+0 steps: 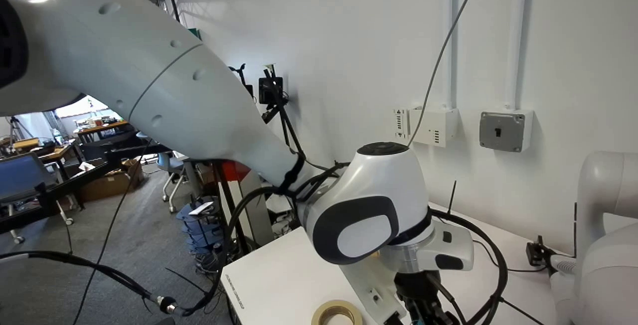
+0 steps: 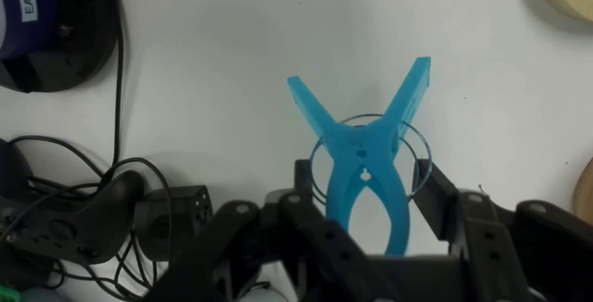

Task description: Remove the peg and gray tape one at a time from the wooden holder and put them on the table

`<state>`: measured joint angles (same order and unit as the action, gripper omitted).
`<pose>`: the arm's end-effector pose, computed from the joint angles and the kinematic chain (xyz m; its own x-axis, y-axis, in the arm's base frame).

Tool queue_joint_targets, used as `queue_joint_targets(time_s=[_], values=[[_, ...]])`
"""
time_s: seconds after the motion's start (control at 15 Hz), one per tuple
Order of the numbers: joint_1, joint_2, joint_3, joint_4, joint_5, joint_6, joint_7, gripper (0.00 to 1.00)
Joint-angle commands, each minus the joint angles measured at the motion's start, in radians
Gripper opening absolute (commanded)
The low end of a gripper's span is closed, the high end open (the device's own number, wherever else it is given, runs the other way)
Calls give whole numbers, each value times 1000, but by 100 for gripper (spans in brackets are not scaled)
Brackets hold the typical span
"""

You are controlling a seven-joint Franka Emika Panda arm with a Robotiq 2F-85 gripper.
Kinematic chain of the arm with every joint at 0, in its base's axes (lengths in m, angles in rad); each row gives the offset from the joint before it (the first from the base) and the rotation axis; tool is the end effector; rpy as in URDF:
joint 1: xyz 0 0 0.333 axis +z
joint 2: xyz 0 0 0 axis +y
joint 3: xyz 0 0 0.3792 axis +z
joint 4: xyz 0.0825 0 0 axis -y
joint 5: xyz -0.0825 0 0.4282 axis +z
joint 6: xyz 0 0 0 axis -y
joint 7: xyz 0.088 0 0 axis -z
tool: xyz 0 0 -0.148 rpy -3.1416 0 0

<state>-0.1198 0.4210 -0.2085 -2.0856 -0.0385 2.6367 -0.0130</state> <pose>0.6237 -0.2100 0.2200 0.9599 -0.2470 0.1326 -0.2619 -0.9589 0.1093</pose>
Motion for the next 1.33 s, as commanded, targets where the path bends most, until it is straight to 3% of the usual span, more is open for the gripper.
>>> queue_joint_targets(time_s=[0.0,0.2,0.33,0.6,1.27], values=[[-7,43,-12,50,-27,-23,46,32],[-5,57,-20,53,-27,-29,69,32],[-7,63,-26,56,-27,-36,77,80],[-4,56,-39,44,-32,-40,90,100],[30,-107,-17,-59,-45,15,90,100]])
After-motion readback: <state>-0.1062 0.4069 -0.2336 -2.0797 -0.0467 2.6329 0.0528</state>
